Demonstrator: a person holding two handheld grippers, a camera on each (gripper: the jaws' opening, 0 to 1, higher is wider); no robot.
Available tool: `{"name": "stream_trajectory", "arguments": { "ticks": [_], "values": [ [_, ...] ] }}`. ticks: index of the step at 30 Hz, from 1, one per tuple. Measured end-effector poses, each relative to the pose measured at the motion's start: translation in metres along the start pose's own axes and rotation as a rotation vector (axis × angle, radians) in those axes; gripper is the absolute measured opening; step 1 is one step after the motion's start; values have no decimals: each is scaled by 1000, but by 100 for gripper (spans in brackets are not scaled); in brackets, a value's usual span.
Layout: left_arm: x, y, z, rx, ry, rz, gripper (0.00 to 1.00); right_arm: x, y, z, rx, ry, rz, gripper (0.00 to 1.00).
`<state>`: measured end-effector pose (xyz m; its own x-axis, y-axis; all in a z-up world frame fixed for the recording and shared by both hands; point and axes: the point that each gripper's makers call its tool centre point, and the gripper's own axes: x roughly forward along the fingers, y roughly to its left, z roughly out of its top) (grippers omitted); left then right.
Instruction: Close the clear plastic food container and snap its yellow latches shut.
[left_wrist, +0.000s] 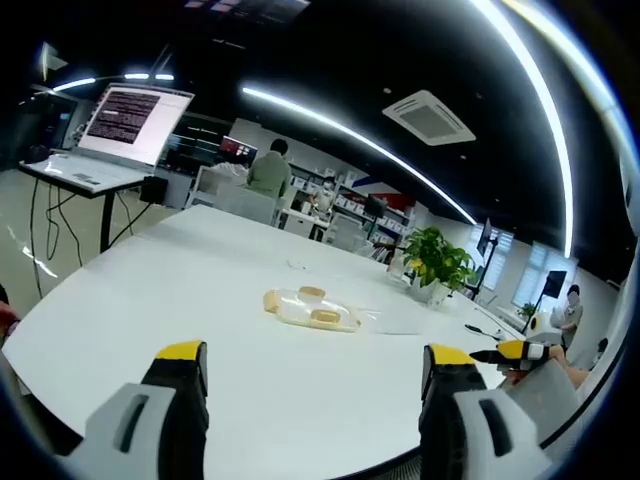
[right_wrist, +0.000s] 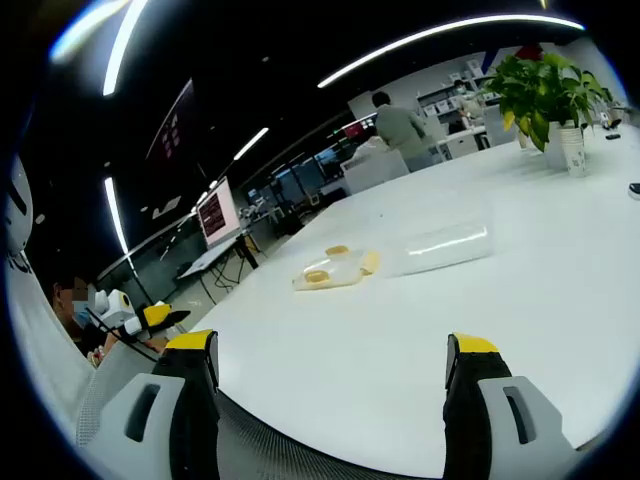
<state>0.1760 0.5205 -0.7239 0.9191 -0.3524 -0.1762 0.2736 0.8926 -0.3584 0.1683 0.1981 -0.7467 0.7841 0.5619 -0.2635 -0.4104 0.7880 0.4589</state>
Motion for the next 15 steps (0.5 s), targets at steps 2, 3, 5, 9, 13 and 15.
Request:
{"name": "stream_trajectory", "arguments": {
  "ticks": [2, 3, 5, 9, 13, 15],
  "values": [
    [0, 0, 0, -1, -3, 1, 85, 0, 0, 0, 0, 2, 1, 92],
    [0, 0, 0, -1, -3, 1, 85, 0, 0, 0, 1, 2, 2, 92],
    [0, 0, 0, -1, 0, 1, 85, 0, 0, 0, 1, 3, 2, 92],
    [0, 0, 0, -1, 0, -1, 85, 0, 0, -1, 1, 4, 1, 92],
    [0, -1, 0, -1, 1, 0, 85, 0, 1, -1, 1, 9, 3, 92],
    [0, -1, 0, -2, 0, 0, 85, 0, 1, -2, 1, 10, 3, 92]
  ]
}}
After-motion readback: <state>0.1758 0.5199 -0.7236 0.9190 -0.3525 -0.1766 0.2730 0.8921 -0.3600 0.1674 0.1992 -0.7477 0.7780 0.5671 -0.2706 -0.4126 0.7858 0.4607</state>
